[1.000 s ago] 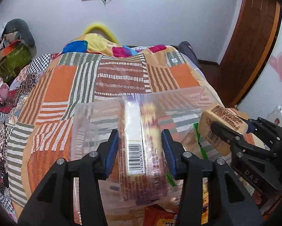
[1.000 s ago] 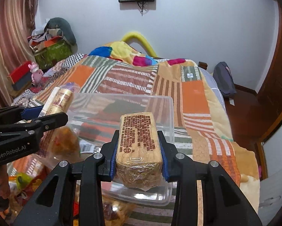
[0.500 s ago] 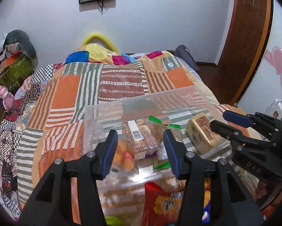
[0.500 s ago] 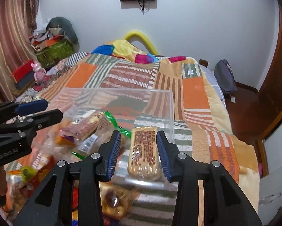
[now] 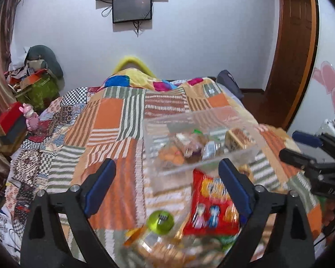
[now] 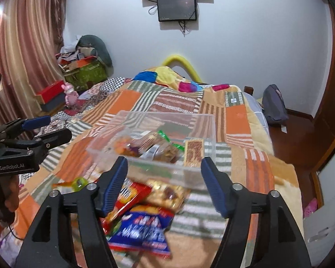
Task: Organize snacks
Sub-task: 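Grasp the wafer-stick pack with left tool while right grasps blue bag, then carry wafer sticks into clear box with left tool while right drops blue bag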
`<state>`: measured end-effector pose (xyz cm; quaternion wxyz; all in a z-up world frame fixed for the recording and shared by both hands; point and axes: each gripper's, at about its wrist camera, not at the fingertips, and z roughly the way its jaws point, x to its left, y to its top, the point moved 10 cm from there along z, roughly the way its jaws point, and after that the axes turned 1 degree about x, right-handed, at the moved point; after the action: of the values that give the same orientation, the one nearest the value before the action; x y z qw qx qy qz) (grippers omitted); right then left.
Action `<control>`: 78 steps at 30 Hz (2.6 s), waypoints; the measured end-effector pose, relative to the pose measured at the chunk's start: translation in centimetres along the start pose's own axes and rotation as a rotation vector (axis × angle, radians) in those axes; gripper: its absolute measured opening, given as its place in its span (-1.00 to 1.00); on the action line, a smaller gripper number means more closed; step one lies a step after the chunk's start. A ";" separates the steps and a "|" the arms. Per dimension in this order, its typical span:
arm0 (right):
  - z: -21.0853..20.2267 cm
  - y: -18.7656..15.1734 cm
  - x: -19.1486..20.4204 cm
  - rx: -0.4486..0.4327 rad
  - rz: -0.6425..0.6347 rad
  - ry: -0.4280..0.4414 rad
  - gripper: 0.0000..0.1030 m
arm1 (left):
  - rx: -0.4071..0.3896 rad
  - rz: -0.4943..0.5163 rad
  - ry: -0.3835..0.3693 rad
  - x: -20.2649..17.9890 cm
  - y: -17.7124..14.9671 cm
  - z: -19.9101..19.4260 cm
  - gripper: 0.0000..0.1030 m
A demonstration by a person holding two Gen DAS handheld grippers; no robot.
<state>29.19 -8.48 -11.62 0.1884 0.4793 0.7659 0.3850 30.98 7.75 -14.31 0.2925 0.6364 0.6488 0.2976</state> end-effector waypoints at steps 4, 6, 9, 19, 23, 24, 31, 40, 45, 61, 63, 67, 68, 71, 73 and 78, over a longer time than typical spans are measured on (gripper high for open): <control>-0.3 -1.5 0.5 0.013 0.000 -0.001 0.43 | 0.035 0.010 0.002 0.4 -3.1 -0.6 0.92; -0.4 -2.6 0.7 0.028 0.006 0.006 0.48 | 0.060 0.009 0.012 0.7 -4.9 -0.4 0.92; 0.1 -4.1 0.9 0.056 0.014 0.006 0.52 | 0.106 -0.012 0.003 1.0 -7.5 0.5 0.92; 3.2 -8.4 1.7 0.178 0.002 0.006 0.52 | 0.249 -0.078 0.017 3.0 -14.7 4.0 0.92; 4.2 -9.6 2.4 0.212 -0.026 -0.003 0.52 | 0.256 -0.104 0.002 4.4 -16.1 3.6 0.92; 4.5 -9.9 2.4 0.221 -0.034 -0.008 0.52 | 0.254 -0.108 0.002 4.8 -16.4 3.4 0.92; 5.2 -11.0 2.6 0.258 -0.018 0.008 0.58 | 0.246 -0.112 0.026 6.4 -16.7 2.4 0.90; 5.1 -11.2 2.4 0.261 0.006 0.026 0.58 | 0.256 -0.097 -0.024 3.3 -15.6 3.9 0.30; 5.1 -11.2 2.4 0.252 0.007 0.031 0.47 | 0.273 -0.088 -0.001 2.4 -16.2 5.0 0.04; 2.6 -9.6 1.6 0.183 0.057 0.065 -0.60 | 0.224 -0.112 -0.007 3.1 -14.7 1.6 -0.59; 2.7 -9.6 1.4 0.191 0.066 0.051 -0.46 | 0.210 -0.107 -0.014 2.9 -14.2 1.0 -0.59; 3.8 -9.5 1.0 0.211 0.082 0.038 0.43 | 0.191 -0.098 -0.038 2.1 -13.4 0.2 -0.59; 4.1 -9.6 1.2 0.218 0.080 0.032 0.51 | 0.187 -0.095 -0.043 2.0 -13.2 0.0 -0.59; 5.9 -10.2 1.1 0.267 0.080 0.023 0.51 | 0.183 -0.089 -0.057 1.4 -13.0 -0.1 -0.59; 7.1 -10.8 1.0 0.297 0.091 0.027 0.52 | 0.181 -0.085 -0.063 1.1 -12.9 0.0 -0.59; 7.2 -11.0 1.3 0.287 0.077 0.030 0.22 | 0.172 -0.079 -0.068 0.7 -12.4 0.1 -0.59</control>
<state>26.80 -7.11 -24.56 0.0914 0.5247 0.7967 0.2856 23.02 8.29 -23.76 0.2702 0.6429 0.6861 0.2072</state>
